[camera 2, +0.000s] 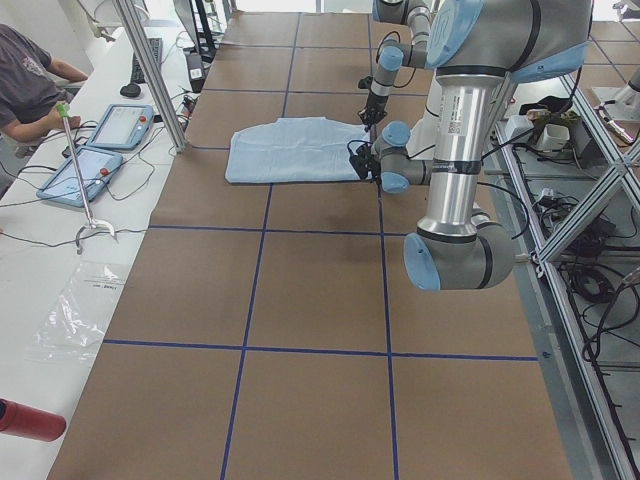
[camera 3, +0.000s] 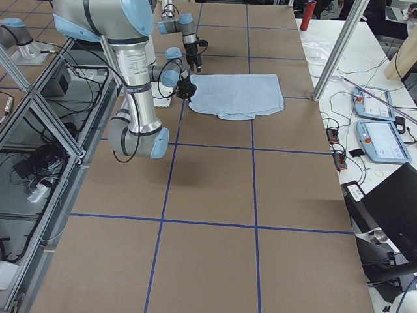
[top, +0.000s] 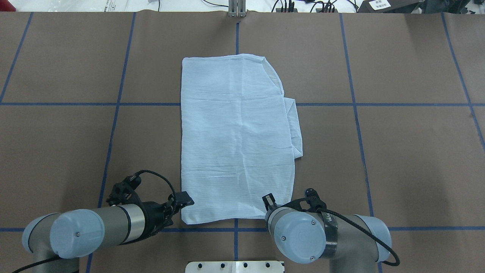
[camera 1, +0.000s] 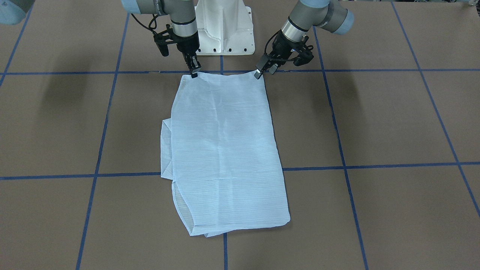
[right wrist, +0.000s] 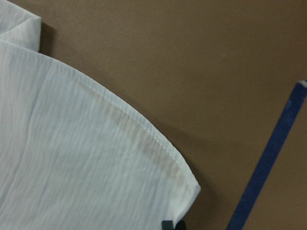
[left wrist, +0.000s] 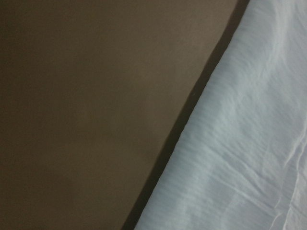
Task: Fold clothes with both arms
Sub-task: 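Move the left gripper down to the other near shirt corner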
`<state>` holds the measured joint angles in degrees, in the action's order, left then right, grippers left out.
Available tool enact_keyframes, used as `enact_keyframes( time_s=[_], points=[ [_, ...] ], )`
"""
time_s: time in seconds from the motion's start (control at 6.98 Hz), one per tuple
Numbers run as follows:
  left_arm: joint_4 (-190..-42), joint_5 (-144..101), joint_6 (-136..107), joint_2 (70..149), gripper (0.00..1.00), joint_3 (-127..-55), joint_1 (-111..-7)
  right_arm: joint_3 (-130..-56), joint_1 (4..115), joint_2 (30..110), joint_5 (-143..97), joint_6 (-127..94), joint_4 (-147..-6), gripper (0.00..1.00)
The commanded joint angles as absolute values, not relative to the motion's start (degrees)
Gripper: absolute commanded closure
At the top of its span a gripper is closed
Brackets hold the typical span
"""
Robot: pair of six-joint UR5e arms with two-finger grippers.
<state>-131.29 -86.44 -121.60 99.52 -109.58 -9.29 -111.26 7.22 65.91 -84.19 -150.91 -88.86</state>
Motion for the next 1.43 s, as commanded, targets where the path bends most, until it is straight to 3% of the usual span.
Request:
enact_keyframes(
  time_s=[0.0, 0.29, 0.57, 0.72, 1.0, 1.29],
  points=[
    [-130.8, -86.0, -122.7, 99.8, 0.15, -108.9, -7.8, -111.2, 7.2, 65.9, -84.2, -150.9, -88.9, 1.0],
    [-129.6, -86.0, -122.8, 99.9, 0.27, -108.9, -7.7, -111.3, 7.2, 65.9, -84.2, -150.9, -88.9, 1.0],
    [-128.9, -84.6, -123.7, 99.9, 0.5, -108.8, -7.4, -111.3, 7.2, 65.9, -84.2, -150.9, -88.9, 1.0],
    [-128.9, -84.6, -123.7, 100.0, 0.56, -108.8, -7.3, -111.3, 7.2, 65.9, -84.2, -150.9, -88.9, 1.0],
    [-128.9, -84.6, -123.7, 100.0, 1.0, -108.9, -7.3, -111.3, 7.1, 65.9, -84.2, -150.9, -88.9, 1.0],
    [-128.9, -84.6, -123.7, 100.0, 1.0, -109.6, -7.3, -111.3, 7.1, 66.1, -84.2, -150.9, -88.9, 1.0]
  ],
)
